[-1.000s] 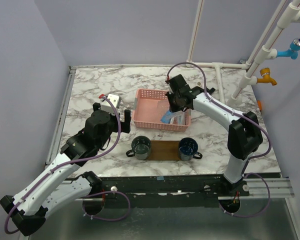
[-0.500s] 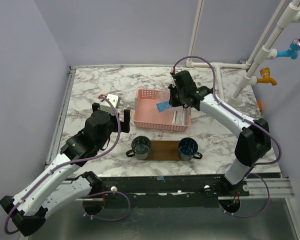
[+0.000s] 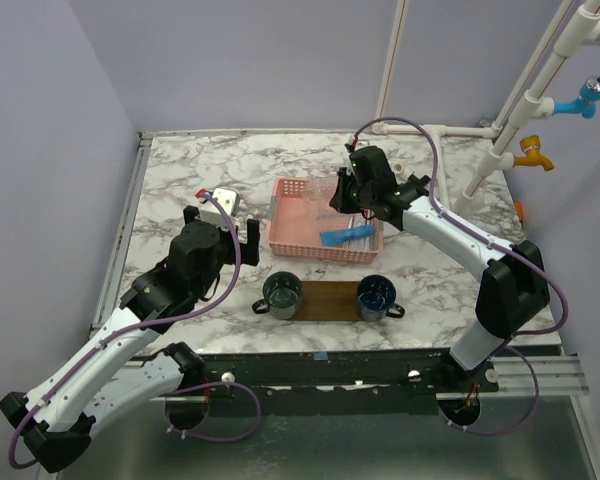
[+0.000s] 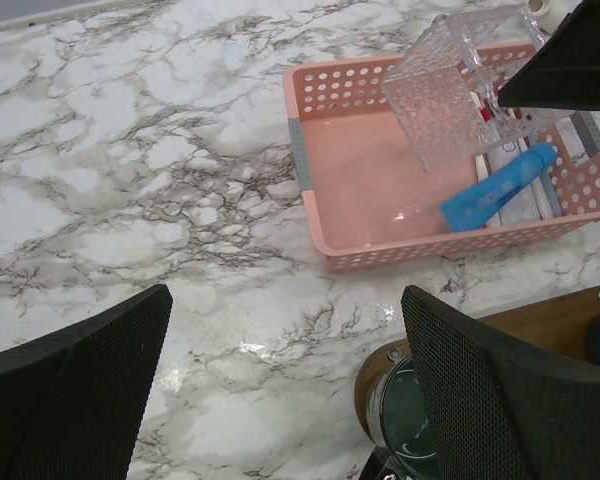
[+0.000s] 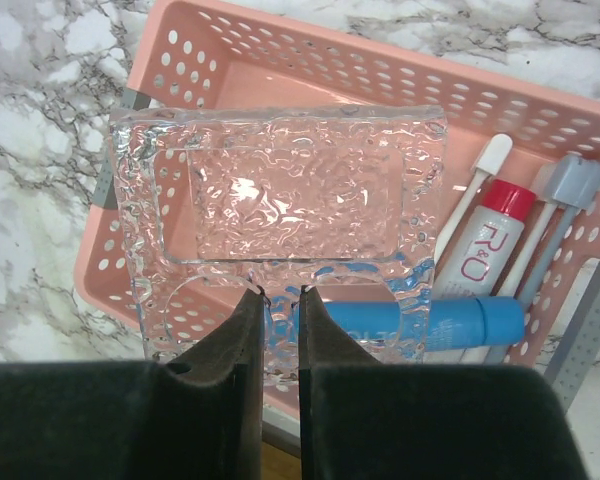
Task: Prepare toiletry sets of a toothbrush and toothpaste on the tray
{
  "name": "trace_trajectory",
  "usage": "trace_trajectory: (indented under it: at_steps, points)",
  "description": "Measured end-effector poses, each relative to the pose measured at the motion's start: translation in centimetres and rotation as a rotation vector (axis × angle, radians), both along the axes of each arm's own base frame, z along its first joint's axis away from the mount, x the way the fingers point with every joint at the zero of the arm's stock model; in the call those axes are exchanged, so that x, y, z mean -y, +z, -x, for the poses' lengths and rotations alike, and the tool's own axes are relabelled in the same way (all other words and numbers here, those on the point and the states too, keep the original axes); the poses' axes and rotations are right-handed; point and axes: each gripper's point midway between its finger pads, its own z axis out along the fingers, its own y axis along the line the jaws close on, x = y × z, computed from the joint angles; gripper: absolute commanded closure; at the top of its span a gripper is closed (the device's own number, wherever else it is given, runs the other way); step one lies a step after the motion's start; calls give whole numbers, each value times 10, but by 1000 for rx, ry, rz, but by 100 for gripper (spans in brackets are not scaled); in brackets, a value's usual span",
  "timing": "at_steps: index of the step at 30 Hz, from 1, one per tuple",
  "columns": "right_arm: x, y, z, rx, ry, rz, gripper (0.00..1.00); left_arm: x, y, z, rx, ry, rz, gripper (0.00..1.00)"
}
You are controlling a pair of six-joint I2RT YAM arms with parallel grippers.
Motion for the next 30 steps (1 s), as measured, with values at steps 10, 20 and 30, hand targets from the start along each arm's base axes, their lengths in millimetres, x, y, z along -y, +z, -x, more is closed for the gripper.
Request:
trace_trajectory:
  at_steps: [10, 20, 30]
  points:
    - [-14, 1, 3, -20, -9, -84, 100, -1, 0, 0, 1, 3, 0, 4]
    - [-25, 8, 17, -24, -25, -61, 100, -1, 1, 0, 2, 3, 2, 3]
    - [-20, 37, 46, 2, -87, -26, 100, -4, -3, 0, -15, 26, 3, 4]
